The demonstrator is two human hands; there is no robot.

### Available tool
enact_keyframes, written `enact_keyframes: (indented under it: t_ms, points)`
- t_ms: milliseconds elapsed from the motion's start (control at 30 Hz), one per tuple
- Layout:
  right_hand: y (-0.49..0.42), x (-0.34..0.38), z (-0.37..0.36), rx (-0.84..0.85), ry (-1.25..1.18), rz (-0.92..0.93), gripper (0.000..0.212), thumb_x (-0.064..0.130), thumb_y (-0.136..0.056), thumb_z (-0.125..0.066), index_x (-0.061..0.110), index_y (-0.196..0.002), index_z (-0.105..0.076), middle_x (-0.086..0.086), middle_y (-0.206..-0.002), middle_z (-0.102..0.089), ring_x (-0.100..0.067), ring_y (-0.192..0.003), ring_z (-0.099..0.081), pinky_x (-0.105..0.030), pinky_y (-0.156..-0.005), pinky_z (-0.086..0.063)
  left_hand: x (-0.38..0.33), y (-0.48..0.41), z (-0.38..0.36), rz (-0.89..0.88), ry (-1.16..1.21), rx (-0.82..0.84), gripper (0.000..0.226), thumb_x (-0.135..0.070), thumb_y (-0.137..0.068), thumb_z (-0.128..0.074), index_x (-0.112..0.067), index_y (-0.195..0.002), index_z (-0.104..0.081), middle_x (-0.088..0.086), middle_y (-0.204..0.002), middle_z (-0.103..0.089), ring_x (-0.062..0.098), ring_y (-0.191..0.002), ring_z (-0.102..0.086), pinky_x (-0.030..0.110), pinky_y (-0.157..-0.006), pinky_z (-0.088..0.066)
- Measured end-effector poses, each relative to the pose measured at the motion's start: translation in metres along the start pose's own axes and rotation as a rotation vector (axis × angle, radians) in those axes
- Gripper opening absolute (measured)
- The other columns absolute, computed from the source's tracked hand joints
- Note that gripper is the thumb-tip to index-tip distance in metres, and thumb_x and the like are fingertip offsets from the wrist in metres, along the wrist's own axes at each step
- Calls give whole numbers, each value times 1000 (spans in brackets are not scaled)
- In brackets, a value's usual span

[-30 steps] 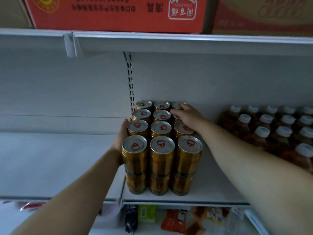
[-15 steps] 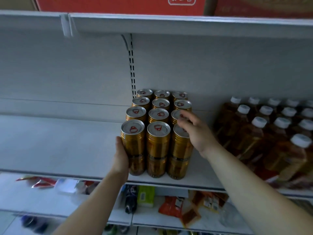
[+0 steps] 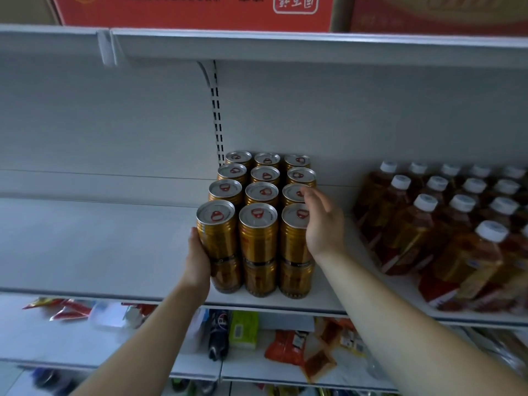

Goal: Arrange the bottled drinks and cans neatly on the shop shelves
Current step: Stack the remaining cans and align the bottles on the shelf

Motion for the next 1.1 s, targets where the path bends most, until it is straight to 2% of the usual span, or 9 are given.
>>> enact_keyframes:
  t_ms: [67,167,300,467,633,767,867,967,1100]
  points:
    - [0,4,3,22,130,48,39,41,-90,-43,13,-97,-68,-7,-95,-66,-10,-91,-60,-13,-77,-42,-8,0,4,-10,-39,36,51,-49,-99,-16,-27,-101,-62,9,-121,-61,22,-119,-51,43,-102,-37]
    - [2,16,15,82,423,195,48,46,-85,-47,15,-118,-63,18,-113,-52,12,-106,-43,3,-83,-26,-22,-2,10,-186,-60,130,71,-73,-71,-48,-34,-129,-44,-1,-133,-52,18,-125,-45,42,-97,-41]
    - [2,17,17,370,826,224,67,59,-82,-61,27,-140,-47,11,-152,-32,-5,-141,-21,-28,-111,-25,-14,-4,6,-310,-254,183,91,-40,-51,-79,-38,-132,-36,-8,-120,-61,7,-111,-60,36,-92,-51]
    - [1,21,14,422,1011,281,73,69,-84,-48,22,-139,-50,2,-151,-39,-16,-144,-22,-29,-112,-17,-14,-5,11,-271,-322,218,97,-28,-55,-79,-38,-138,-30,-10,-121,-60,6,-112,-58,41,-95,-48]
    - [-3,34,17,531,1032,160,68,61,-87,-51,27,-145,-40,7,-154,-32,-13,-144,-22,-33,-114,-20,-58,-7,24,-317,-492,180,88,-64,-59,-55,-43,-141,-28,-4,-150,-35,10,-134,-31,39,-109,-29]
    - [-22,57,44,408,1045,112,67,59,-86,-54,26,-143,-44,3,-150,-41,-15,-137,-37,-30,-109,-30,-109,-10,-1,-455,-790,267,63,-50,-85,-57,-37,-142,-34,-4,-146,-39,18,-130,-39,33,-100,-35]
    - [-45,65,84,358,1182,67,66,62,-87,-51,27,-143,-44,3,-151,-39,-17,-137,-36,-28,-108,-28,-125,-2,-36,-475,-972,379,69,-66,-78,-53,-43,-140,-34,-6,-140,-47,21,-125,-48,45,-105,-40]
    - [-62,66,133,350,1283,29,63,61,-89,-49,25,-140,-47,2,-149,-42,-20,-133,-41,-30,-105,-33,-125,14,-88,-582,-1123,467,67,-64,-82,-52,-42,-142,-30,-8,-146,-40,16,-131,-40,33,-106,-34]
    - [-76,62,203,381,1288,14,44,58,-91,-49,32,-126,-58,8,-133,-56,-12,-104,-58,-21,-82,-40,-99,36,-176,-604,-1105,577,66,-50,-88,-53,-33,-146,-27,-10,-155,-25,11,-138,-30,19,-104,-23]
Point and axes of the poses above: each hand's wrist, its own y-axis away from the middle knuckle, its own z-axis out of the back of the hand, x = y × z, the point moved 2 cm from there along -y, towards the middle knuckle
